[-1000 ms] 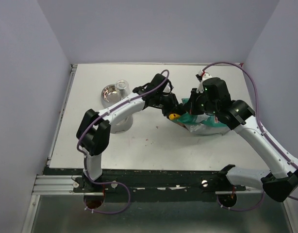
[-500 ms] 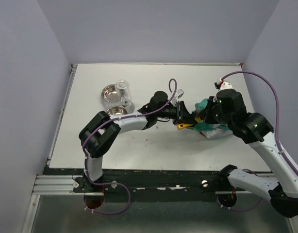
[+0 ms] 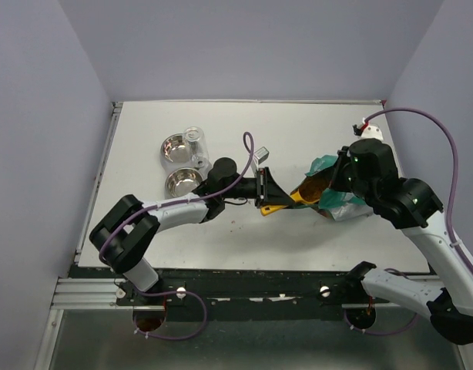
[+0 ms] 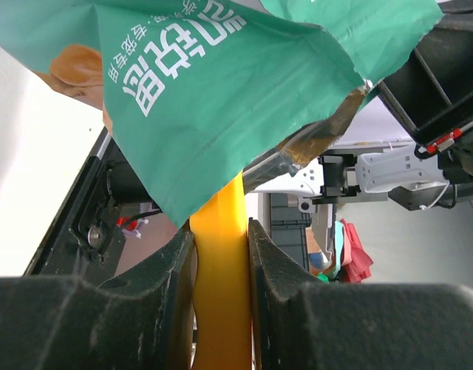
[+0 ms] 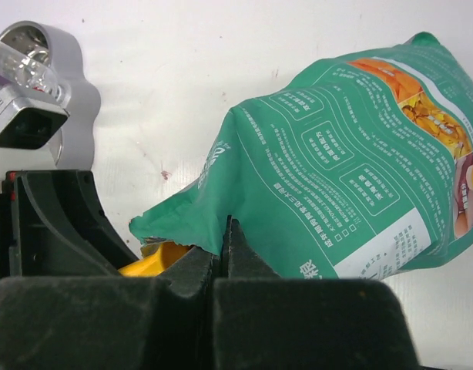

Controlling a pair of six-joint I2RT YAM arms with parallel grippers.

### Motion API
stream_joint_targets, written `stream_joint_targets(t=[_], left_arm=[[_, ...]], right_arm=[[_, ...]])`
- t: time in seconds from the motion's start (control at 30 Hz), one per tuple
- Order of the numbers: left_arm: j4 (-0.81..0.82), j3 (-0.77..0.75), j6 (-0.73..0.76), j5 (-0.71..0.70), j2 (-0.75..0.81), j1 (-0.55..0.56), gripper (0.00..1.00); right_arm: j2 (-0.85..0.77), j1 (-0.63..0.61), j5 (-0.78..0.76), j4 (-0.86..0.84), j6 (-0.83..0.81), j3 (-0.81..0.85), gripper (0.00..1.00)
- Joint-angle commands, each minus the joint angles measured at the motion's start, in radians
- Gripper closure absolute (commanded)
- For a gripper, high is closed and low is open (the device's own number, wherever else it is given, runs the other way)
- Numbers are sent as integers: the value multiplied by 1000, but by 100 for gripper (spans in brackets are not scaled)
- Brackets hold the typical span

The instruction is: Serve the pet food

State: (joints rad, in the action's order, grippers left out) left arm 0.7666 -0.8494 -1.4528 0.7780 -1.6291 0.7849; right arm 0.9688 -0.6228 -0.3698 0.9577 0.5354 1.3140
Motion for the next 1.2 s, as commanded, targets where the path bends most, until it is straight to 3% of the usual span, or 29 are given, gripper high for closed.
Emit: stream_joint_targets(t=[0.0, 0.17, 0.3, 0.37, 0.43, 0.53, 0.67, 0.8, 0.87, 0.93, 1.0, 1.1, 1.17], left_arm=[[86, -2, 29, -40, 116, -26, 100], [89, -17, 51, -25, 114, -35, 100], [204, 22, -43, -48, 118, -59, 100], [-29, -19, 97, -92, 166, -47, 100], [-113, -115, 155, -90, 79, -35, 100], [153, -114, -45, -57, -9, -45, 100], [-84, -76, 115, -89, 133, -59, 100], [20, -212, 33, -24, -30, -55, 100], [99, -157, -38, -52, 18, -58, 100], [-44, -126, 38, -60, 116, -59, 100], [-151, -157, 135, -45, 117, -59, 100], [42, -156, -25, 4, 19, -81, 100], [100, -102, -60, -34, 63, -82, 100]], right_arm=[[-12, -6, -55, -56, 5, 82, 100], [-21, -6, -52, -65, 9, 67, 100], [-16, -6, -32, -65, 6, 68, 100], [-19, -6, -38, -62, 6, 71, 100], [-24, -6, -46, -63, 8, 67, 100], [-9, -8, -28, -54, -2, 82, 100], [-22, -6, -41, -54, 0, 83, 100], [-21, -6, -31, -54, 6, 79, 100], [-22, -6, -32, -56, 2, 82, 100], [-30, -6, -44, -50, 1, 87, 100], [-47, -6, -47, -60, 5, 65, 100], [-55, -8, -32, -65, 9, 47, 100], [-59, -6, -35, -60, 5, 51, 100]])
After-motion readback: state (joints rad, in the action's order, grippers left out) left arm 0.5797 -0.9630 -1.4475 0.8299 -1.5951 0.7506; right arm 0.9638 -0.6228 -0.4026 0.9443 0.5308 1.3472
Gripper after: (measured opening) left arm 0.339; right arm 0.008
